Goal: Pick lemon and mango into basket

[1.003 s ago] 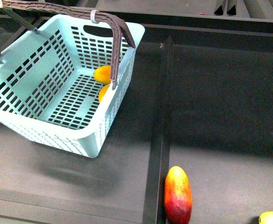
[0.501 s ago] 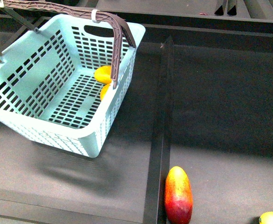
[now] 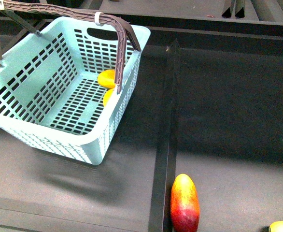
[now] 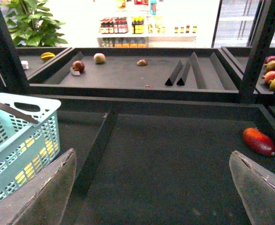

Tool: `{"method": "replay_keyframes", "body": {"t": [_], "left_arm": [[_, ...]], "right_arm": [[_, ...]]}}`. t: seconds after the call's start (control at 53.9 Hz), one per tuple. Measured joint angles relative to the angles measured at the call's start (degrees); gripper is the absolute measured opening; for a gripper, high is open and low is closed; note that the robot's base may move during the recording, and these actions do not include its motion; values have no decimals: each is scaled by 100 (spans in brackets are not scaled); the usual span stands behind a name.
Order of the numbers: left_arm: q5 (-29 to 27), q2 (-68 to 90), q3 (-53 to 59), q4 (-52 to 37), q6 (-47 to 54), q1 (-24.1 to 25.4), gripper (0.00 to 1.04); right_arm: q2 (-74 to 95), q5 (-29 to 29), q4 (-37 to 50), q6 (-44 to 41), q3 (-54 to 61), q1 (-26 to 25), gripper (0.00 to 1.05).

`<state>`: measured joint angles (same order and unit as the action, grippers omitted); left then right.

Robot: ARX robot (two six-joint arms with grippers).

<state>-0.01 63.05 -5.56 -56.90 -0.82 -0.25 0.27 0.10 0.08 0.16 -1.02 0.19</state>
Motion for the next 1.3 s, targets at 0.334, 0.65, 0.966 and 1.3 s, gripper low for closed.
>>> {"method": "replay_keyframes", "body": {"t": [0.334, 0.65, 0.966, 1.3], "left_arm": [[0, -2094, 446, 1641, 15, 0, 4], [0, -3722, 468, 3128, 17, 0, 4], [0, -4723, 468, 4098, 17, 0, 4], [0, -5307, 468, 4690, 17, 0, 4]], "right_arm": [[0, 0, 0, 0, 0, 0, 96], [0, 0, 0, 0, 0, 0, 96], [0, 0, 0, 0, 0, 0, 96], [0, 0, 0, 0, 0, 0, 96]]}}
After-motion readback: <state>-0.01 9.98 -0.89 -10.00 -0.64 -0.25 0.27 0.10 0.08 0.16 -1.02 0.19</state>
